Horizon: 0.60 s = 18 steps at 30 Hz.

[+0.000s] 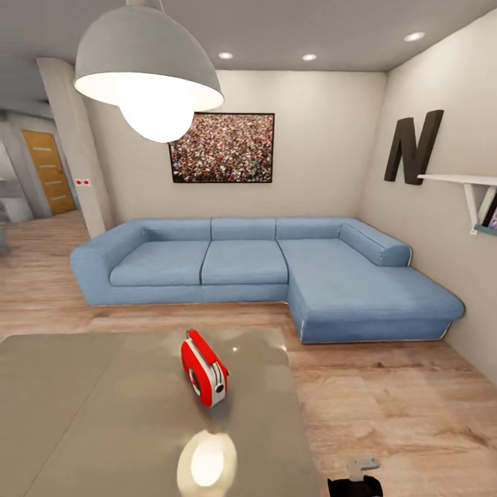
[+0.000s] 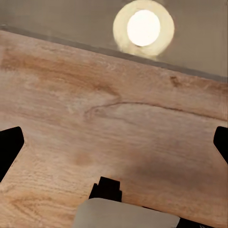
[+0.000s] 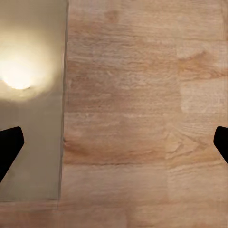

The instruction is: Turn on the radio receiver that's on the table in the living room.

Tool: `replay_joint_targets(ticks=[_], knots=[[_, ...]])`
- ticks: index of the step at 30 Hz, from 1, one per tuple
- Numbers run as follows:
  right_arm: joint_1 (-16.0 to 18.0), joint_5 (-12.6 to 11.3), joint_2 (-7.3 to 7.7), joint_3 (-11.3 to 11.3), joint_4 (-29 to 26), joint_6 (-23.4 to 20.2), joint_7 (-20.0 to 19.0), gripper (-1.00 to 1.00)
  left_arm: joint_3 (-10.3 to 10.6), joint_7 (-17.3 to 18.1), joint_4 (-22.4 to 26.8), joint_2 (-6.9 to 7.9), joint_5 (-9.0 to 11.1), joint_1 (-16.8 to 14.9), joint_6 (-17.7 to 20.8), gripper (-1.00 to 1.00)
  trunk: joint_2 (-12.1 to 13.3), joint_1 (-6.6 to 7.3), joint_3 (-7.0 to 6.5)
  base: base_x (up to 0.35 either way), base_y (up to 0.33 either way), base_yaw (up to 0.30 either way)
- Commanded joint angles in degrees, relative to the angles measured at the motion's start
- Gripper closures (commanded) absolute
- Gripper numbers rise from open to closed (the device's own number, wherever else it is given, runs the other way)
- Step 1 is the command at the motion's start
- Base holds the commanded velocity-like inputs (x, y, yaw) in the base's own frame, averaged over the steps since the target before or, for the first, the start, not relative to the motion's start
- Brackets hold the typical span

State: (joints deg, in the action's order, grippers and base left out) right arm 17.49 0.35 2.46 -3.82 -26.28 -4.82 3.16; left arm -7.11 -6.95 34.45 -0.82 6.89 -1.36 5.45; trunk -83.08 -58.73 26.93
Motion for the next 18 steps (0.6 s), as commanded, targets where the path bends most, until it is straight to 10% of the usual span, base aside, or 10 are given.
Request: replay_joint_targets(ticks=[1,18], knots=[[0.0,0.0,0.0,0.0,0.0,0.0,0.0,-1.0,0.0,0.0,0.0,0.1,0.0,0.0,0.0,-1.0,0.0,0.0,0.0,0.326,0.0,0.292],[0.0,0.0,-0.08,0.0,0.0,0.1,0.0,-1.0,0.0,0.0,0.0,0.47,0.1,0.0,0.0,-1.0,0.0,0.0,0.0,0.164,0.0,0.264]])
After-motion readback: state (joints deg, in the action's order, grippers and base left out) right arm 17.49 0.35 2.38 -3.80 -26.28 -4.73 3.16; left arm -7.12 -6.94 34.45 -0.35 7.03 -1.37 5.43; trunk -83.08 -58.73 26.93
